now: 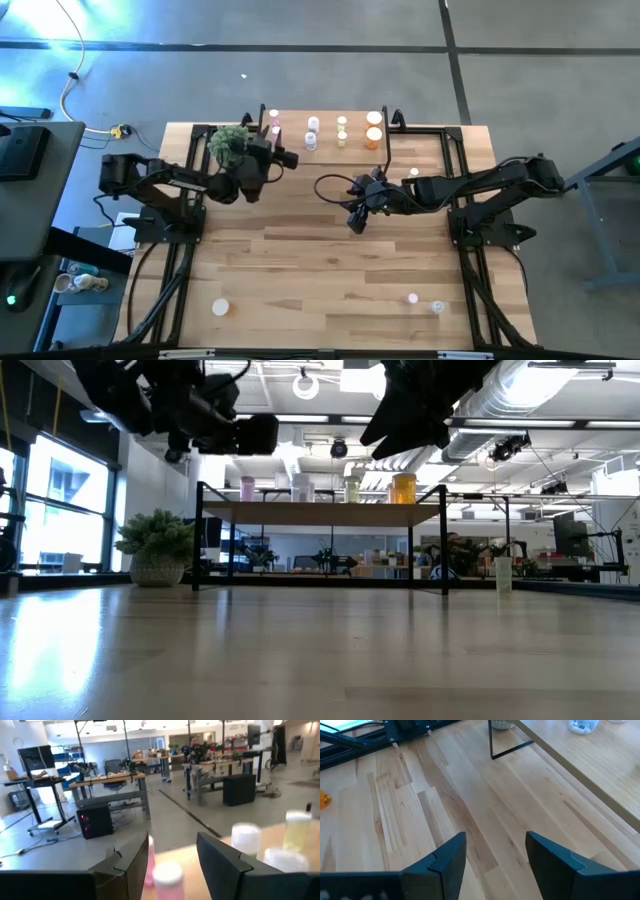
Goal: Pick and place medicine bottles onto shelf by color
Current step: Put the top pink bottle on the shelf aligned with the other pink pill bottle
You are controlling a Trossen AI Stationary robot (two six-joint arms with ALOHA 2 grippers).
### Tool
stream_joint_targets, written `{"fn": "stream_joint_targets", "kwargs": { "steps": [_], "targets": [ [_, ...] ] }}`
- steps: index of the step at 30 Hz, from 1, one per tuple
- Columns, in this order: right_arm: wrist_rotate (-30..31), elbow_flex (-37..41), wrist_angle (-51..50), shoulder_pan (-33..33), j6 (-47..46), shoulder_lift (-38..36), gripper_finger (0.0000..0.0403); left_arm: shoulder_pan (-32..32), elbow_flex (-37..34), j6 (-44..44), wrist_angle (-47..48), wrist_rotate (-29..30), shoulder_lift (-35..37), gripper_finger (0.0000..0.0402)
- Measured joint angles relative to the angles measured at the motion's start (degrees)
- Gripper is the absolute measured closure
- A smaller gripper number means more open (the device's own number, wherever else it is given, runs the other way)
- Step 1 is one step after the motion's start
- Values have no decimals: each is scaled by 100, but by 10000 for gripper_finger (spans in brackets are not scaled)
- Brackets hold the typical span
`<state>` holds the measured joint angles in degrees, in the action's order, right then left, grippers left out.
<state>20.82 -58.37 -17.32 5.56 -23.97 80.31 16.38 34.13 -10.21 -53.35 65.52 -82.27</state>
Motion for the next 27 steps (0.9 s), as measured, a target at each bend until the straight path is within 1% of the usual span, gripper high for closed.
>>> {"fn": "stream_joint_targets", "kwargs": {
  "steps": [3,8,11,14,18,22,24,27],
  "targets": [
    [0,0,0,-2,0,0,207,0,60,-259,-1,-113,253,243],
    [0,0,0,0,0,0,207,-49,360,-985,-1,-277,520,252],
    [0,0,0,-2,0,0,207,-171,563,-1276,-6,-381,565,267],
    [0,0,-2,0,0,0,207,-337,687,-1433,115,-397,560,291],
    [0,0,-4,-2,0,0,207,-530,695,-1234,455,-332,556,335],
    [0,0,-7,-1,0,0,207,-595,695,-823,775,-173,556,386],
    [0,0,-7,-1,0,0,207,-595,695,-569,962,-167,556,397],
    [0,0,-8,0,1,0,207,-590,695,-186,1326,-140,556,395]
  ]
}}
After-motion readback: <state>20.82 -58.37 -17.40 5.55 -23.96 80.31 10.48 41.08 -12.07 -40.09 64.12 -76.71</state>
